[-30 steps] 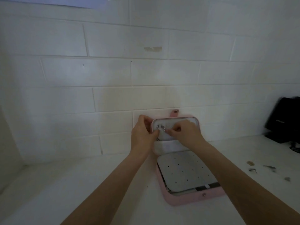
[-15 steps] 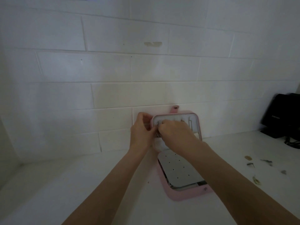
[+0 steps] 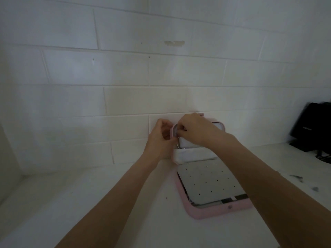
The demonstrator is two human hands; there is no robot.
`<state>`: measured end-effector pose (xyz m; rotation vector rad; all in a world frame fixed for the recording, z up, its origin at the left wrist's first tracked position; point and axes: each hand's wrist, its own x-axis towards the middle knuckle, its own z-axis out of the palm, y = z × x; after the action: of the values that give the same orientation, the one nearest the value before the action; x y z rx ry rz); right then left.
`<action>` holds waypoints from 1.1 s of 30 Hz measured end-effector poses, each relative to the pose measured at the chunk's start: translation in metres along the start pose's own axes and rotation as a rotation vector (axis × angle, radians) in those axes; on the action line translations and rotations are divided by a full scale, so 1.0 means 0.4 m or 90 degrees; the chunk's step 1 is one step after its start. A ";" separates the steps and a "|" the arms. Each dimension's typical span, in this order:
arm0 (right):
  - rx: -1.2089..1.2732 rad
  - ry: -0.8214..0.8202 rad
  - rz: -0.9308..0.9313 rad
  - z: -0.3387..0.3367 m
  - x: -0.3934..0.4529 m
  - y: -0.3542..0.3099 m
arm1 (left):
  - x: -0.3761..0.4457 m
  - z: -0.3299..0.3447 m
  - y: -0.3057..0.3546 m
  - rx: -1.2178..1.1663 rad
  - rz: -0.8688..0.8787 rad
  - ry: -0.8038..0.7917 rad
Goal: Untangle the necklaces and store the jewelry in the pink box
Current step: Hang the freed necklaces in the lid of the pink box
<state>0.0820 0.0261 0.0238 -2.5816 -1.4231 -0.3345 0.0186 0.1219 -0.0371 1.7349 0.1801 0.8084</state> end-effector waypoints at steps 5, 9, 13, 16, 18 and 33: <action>0.036 0.085 0.016 0.007 -0.007 -0.008 | 0.000 0.007 0.004 0.008 0.002 -0.008; 0.133 0.110 0.006 0.011 -0.011 0.008 | 0.010 0.014 0.001 0.027 0.011 0.044; 0.179 0.142 0.014 0.011 -0.010 0.024 | 0.014 0.030 0.001 0.051 0.034 0.083; 0.220 0.201 0.057 0.016 -0.014 0.046 | 0.018 0.028 -0.002 0.029 0.018 0.079; 0.227 0.228 0.081 0.024 -0.020 0.060 | 0.020 0.023 -0.004 0.014 0.001 0.069; 0.134 0.293 0.189 0.087 -0.028 0.056 | 0.019 0.019 -0.004 -0.042 -0.010 0.058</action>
<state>0.0991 0.0143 -0.0137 -2.2988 -0.8567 -0.6425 0.0294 0.1201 -0.0363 1.6338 0.2261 0.8732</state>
